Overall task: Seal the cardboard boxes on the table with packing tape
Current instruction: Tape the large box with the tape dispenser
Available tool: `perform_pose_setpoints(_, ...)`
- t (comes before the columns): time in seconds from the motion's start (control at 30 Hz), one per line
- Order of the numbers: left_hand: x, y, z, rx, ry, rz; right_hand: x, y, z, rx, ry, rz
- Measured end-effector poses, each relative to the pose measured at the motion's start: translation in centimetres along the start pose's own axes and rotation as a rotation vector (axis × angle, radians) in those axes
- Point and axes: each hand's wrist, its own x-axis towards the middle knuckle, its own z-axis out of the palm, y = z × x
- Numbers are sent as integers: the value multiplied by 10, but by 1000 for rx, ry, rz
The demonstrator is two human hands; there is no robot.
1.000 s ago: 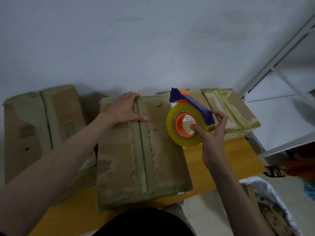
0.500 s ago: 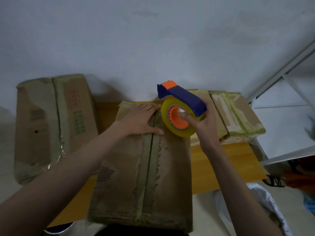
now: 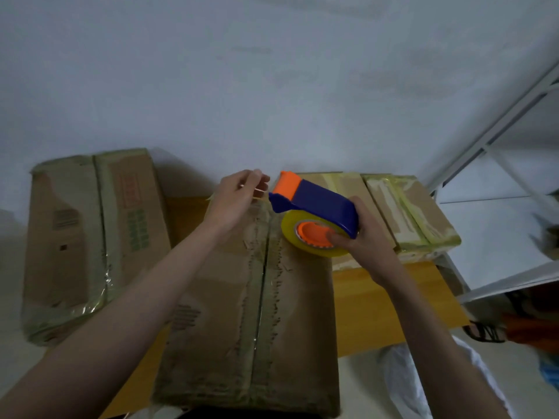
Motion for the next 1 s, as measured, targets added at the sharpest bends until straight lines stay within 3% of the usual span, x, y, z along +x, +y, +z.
perform_pose_setpoints(0.1,-8,17,-4,-60,82,-29,1,-3,3,-36,3,-21)
perform_pose_setpoints(0.27,-14,21,-12,81,142,-77,-1,-1,3,-49,13,-25)
perform_pose_setpoints(0.4,-18,23,-19,-121,-104,-367,-3,1,3,-30,16,-26)
perform_pose_setpoints(0.47,-18,24,-19,-214,-163,-426,-4,1,4,-17,17,-24)
perform_pose_setpoints(0.63,-14,26,-17,-287,-154,-446,-4,1,5,-22,20,-30)
perform_pose_setpoints(0.87,-11,29,-16,-187,-118,-419,-5,1,4,-6,23,-32)
perform_pose_setpoints(1.0,-7,28,-12,-105,-73,-380,-8,-2,16,-1,126,-71)
